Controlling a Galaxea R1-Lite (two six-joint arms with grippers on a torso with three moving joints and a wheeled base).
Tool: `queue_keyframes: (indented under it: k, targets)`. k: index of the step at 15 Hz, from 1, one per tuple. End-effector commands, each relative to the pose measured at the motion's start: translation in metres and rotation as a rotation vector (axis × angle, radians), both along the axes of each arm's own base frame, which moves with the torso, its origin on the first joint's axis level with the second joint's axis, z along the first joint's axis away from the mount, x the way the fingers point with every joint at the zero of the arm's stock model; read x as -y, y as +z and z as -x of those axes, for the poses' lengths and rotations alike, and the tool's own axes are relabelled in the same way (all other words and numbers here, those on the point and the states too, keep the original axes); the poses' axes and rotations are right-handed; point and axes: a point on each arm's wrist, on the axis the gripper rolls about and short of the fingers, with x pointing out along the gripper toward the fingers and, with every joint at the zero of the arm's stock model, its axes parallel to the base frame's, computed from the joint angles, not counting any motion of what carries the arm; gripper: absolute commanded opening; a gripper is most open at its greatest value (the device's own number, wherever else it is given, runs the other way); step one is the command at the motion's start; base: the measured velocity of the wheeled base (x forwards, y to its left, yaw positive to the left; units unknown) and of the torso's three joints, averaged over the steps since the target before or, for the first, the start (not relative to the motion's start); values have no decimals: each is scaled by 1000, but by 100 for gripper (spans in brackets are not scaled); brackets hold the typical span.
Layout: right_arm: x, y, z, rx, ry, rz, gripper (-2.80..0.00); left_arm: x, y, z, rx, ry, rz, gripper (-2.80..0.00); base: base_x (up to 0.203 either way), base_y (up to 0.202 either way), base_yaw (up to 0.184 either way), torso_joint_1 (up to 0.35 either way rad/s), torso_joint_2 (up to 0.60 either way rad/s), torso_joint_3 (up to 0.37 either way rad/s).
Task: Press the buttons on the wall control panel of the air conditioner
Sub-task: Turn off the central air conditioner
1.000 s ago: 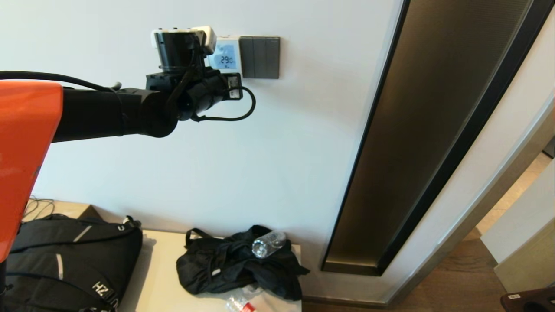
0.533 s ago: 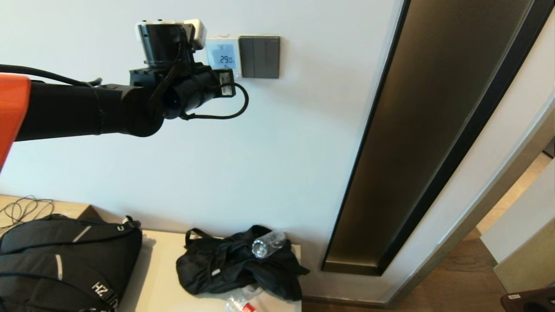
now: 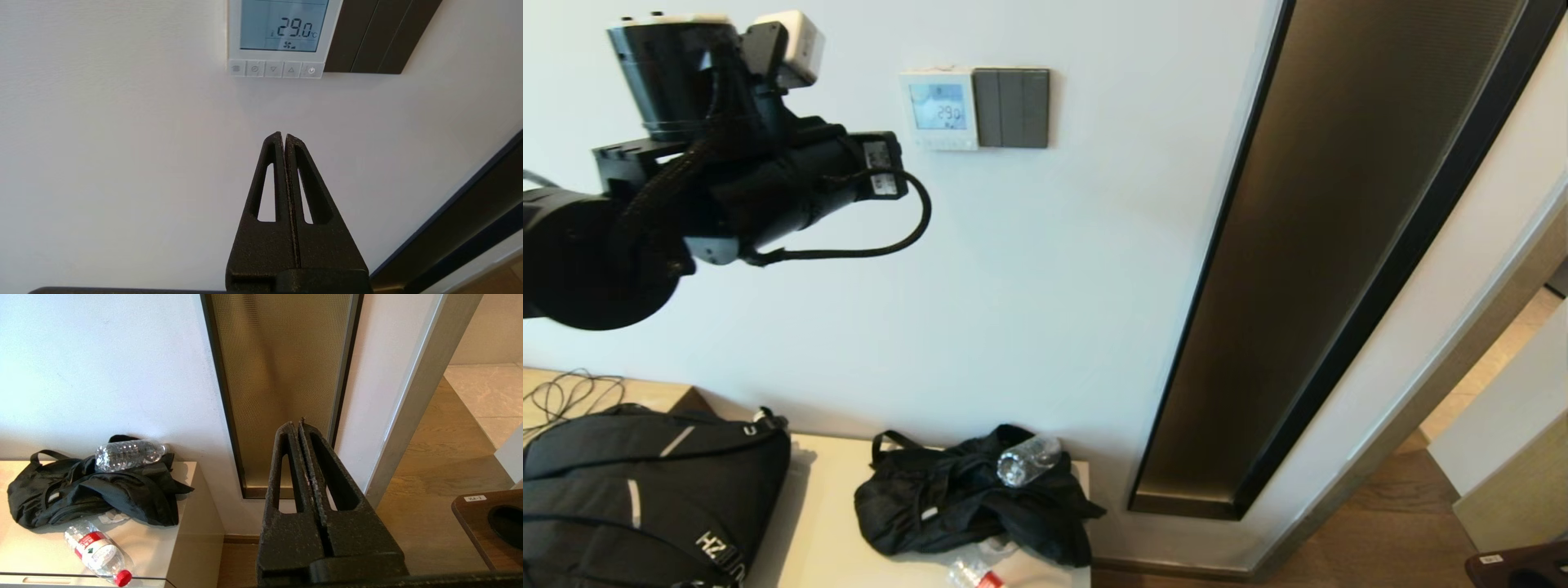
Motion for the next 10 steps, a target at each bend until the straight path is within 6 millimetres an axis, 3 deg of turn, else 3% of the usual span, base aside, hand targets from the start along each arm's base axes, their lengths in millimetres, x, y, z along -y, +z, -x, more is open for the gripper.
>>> queue_keyframes:
  k: [1,4,10]
  targets:
    - [0,0,0,-1,1,0,-280,-33,20,60,71,19,31,-280,0,0,0,0,0,0]
    - [0,0,0,-3,1,0,-280,-66,7,119,82,51,25,-280,0,0,0,0,0,0]
    - [0,0,0,-1,1,0,-280,-116,-38,209,29,214,-46,-280,0,0,0,0,0,0]
